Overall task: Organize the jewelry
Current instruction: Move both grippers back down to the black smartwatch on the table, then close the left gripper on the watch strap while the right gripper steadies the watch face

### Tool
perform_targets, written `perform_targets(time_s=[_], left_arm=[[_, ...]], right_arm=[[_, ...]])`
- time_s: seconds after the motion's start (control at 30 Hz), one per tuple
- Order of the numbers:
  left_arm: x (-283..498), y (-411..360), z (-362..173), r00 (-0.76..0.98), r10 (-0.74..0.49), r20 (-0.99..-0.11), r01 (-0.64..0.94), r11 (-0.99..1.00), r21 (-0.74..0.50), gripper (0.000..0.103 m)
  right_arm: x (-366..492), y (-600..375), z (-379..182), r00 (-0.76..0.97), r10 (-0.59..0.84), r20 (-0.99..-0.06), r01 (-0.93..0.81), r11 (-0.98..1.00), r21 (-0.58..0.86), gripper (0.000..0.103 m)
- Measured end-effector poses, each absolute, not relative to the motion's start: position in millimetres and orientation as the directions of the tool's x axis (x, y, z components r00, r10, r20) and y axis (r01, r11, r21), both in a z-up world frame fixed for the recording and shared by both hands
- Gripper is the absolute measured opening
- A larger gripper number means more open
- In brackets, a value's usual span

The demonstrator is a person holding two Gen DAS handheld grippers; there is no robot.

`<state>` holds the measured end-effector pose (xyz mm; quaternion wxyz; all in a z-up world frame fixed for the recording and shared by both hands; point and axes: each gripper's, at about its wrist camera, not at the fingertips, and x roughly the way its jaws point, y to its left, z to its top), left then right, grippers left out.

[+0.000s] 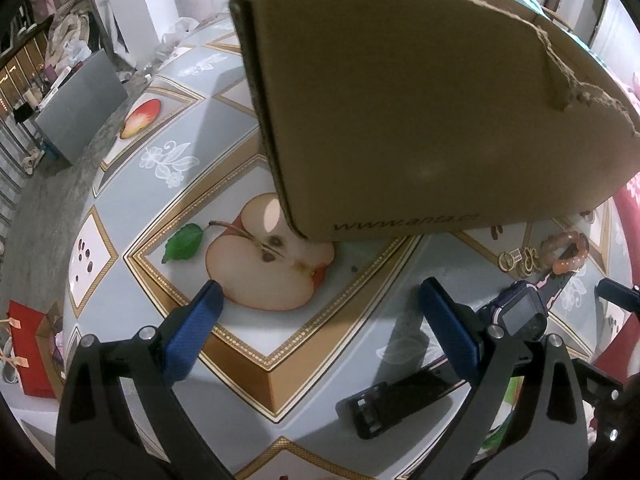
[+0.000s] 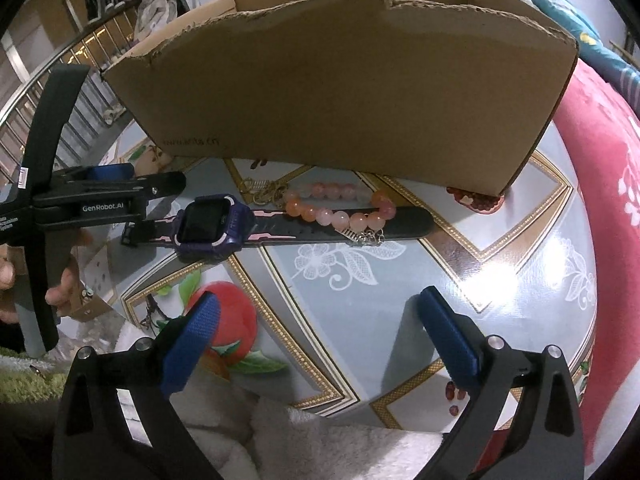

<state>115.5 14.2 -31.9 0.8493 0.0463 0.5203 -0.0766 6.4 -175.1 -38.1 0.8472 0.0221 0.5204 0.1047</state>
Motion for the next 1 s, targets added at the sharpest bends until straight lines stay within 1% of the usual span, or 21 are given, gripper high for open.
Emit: perform_targets(time_s=[0.07,0.17,0.27,0.47,0.77,0.83,0.93,1.0], left_arm=[[111,12,-30,0.452,-0.081,-0.889,0.178,0.984,0.0,0.095],[109,12,-32,0.453,-0.076,-0.888,0.171,0.985,0.003,0.095],[108,11,-33,0.443,-0.079,-0.893,0.176,0.984,0.0,0.095],[109,15,-31,0.432,-0.097,-0.896,0.185,0.983,-0.017,0.095],[82,20,-5,0.48,-0.255,-0.839,0.266,0.954,-0.138,0.095],[77,23,-3,0.477,-0.293,-0.828,0.276,0.945,-0.175,0.094],[70,26,-3,0.471,-0.336,-0.815,0.284,0.933,-0.22,0.087],[68,29,-7,0.457,-0.369,-0.81,0.28,0.923,-0.262,0.077]], right_arm=[[5,-181,-37,0.443,0.223,-0.868,-0.147,0.974,0.175,0.097],[2,-195,-35,0.467,0.289,-0.836,-0.127,0.957,0.26,0.097],[2,-201,-35,0.472,0.32,-0.821,-0.126,0.947,0.297,0.097],[1,-198,-34,0.473,0.309,-0.825,-0.138,0.951,0.277,0.097],[4,-183,-34,0.459,0.257,-0.85,-0.181,0.964,0.193,0.097],[3,-182,-28,0.472,0.278,-0.837,-0.196,0.958,0.209,0.097],[-1,-178,-14,0.525,0.317,-0.79,-0.245,0.945,0.216,0.094],[0,-173,-9,0.538,0.344,-0.77,-0.27,0.935,0.229,0.087]])
